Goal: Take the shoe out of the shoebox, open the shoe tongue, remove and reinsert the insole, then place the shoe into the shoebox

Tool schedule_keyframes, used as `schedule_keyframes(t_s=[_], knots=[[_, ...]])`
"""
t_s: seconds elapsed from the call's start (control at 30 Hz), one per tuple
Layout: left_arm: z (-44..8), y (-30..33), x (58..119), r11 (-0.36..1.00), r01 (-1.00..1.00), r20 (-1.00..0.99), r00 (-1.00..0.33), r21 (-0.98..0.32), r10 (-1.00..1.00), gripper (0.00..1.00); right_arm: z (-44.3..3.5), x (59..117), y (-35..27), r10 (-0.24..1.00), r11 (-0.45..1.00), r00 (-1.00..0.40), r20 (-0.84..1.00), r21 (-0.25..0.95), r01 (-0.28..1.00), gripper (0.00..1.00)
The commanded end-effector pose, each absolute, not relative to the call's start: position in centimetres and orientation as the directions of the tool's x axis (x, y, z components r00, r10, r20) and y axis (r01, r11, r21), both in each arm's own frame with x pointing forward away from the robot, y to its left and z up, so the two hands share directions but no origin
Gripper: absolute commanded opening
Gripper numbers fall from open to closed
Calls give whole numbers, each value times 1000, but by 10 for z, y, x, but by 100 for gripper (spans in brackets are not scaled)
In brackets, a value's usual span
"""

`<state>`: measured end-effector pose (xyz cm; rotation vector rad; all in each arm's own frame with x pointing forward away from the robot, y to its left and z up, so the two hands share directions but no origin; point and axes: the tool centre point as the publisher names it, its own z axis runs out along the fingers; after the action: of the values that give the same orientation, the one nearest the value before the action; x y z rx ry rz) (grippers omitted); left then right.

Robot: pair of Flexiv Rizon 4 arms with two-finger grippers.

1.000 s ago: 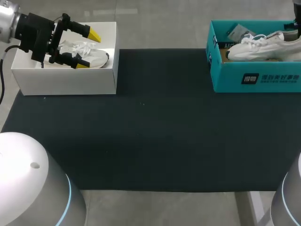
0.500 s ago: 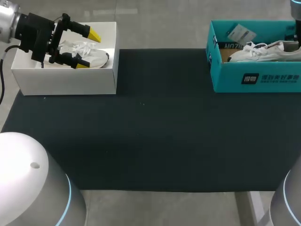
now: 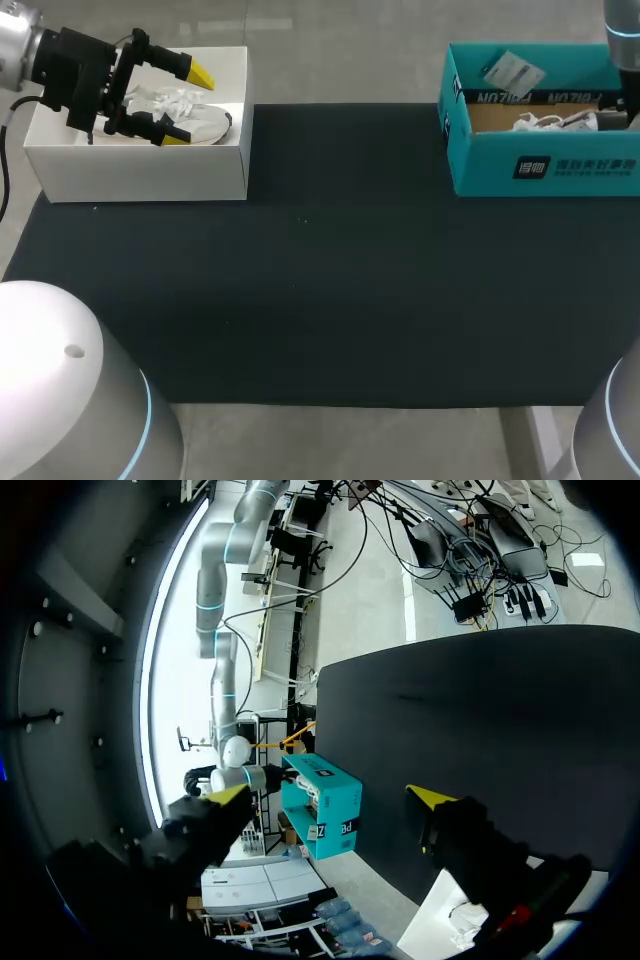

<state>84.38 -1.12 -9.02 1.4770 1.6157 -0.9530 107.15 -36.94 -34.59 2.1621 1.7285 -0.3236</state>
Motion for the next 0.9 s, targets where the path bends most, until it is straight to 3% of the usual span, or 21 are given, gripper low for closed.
schedule_keyframes(t_s=[0.03,0.4,0.43,0.47,0.5,0.53,0.9], knots=[[-89,-11,845,61,997,-888,-68,-45,455,100,-360,1079,-373,896,-197,226,-383,114,974,0],[-89,-11,845,61,997,-888,-68,-45,455,100,-383,1076,-374,896,-213,222,-385,67,975,0],[-89,-11,845,61,997,-888,-68,-45,455,100,-384,1076,-374,895,-214,222,-386,63,975,10],[-89,-11,845,61,997,-888,-68,-45,455,100,-384,1075,-374,896,-214,221,-385,61,975,33],[-89,-11,845,61,997,-888,-68,-45,455,100,-383,1074,-374,895,-213,218,-389,57,975,44],[-89,-11,845,61,997,-888,-68,-45,455,100,-383,1073,-375,891,-214,218,-399,54,975,49],[-89,-11,845,61,997,-888,-68,-45,455,100,-342,1067,-369,894,-201,227,-387,107,974,50]])
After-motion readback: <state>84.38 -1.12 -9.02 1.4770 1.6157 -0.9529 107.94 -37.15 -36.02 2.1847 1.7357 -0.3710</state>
